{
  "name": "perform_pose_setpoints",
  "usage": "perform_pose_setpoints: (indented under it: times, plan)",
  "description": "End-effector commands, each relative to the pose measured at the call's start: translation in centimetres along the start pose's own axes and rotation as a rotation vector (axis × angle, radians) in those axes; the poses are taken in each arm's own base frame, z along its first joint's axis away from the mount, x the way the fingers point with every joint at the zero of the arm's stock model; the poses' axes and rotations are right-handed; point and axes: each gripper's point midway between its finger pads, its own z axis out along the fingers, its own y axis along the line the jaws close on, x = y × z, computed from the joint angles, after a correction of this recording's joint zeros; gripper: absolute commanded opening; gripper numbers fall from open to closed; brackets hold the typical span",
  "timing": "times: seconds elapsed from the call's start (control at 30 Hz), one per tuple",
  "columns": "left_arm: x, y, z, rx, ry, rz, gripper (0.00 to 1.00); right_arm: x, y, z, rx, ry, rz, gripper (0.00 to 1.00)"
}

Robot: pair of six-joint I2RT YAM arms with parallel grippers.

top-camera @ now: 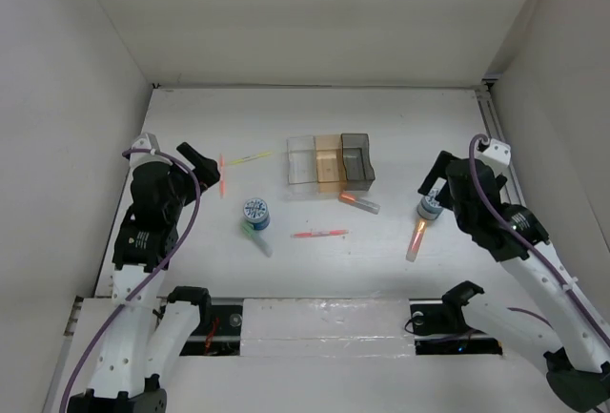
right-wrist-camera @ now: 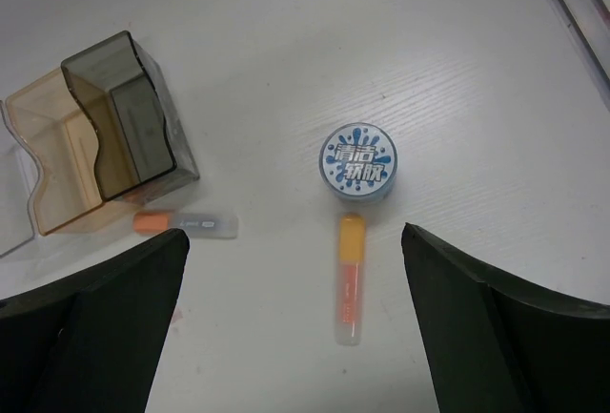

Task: Sort the stationery into containers
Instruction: Pick up the stationery from the center of the board.

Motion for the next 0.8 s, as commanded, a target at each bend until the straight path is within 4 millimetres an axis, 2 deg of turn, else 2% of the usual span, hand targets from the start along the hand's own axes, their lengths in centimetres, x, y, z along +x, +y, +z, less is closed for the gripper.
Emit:
perform_pose_setpoints:
  times: [0.0,0.17,0.27,0.3,0.6,0.77]
  plan:
    - [-1.1,-0.8,-0.2,0.031,-0.034,0.006,1.00,-1.3,-0.4,-0.5,0.016,-0.046,0.048,1.00]
    - [-1.1,-0.8,-0.2,0.031,-0.034,0.006,1.00,-1.7,-0.6,-0.9,0.012,-0.064,0.083,1.00]
    - [-1.1,-0.8,-0.2,0.031,-0.034,0.006,1.00,-1.5,-0.6,-0.1,0.018,-0.080,0.129,1.00]
    - [-1.1,-0.8,-0.2,0.031,-0.034,0.006,1.00,-0.3,-0.8,0.6,0.023,-0.060,0.121,1.00]
    - [-0.8,-1.7,-0.3,0.085,-0.011,0.024,1.00,4.5,-0.8,7.0,0.103,0.123,0.124,1.00]
    - [-0.6,-2.0,-0.5,0.106,-0.009,0.024,1.00,5.1,-2.0,10.0,0.161,0.158,0.140,1.00]
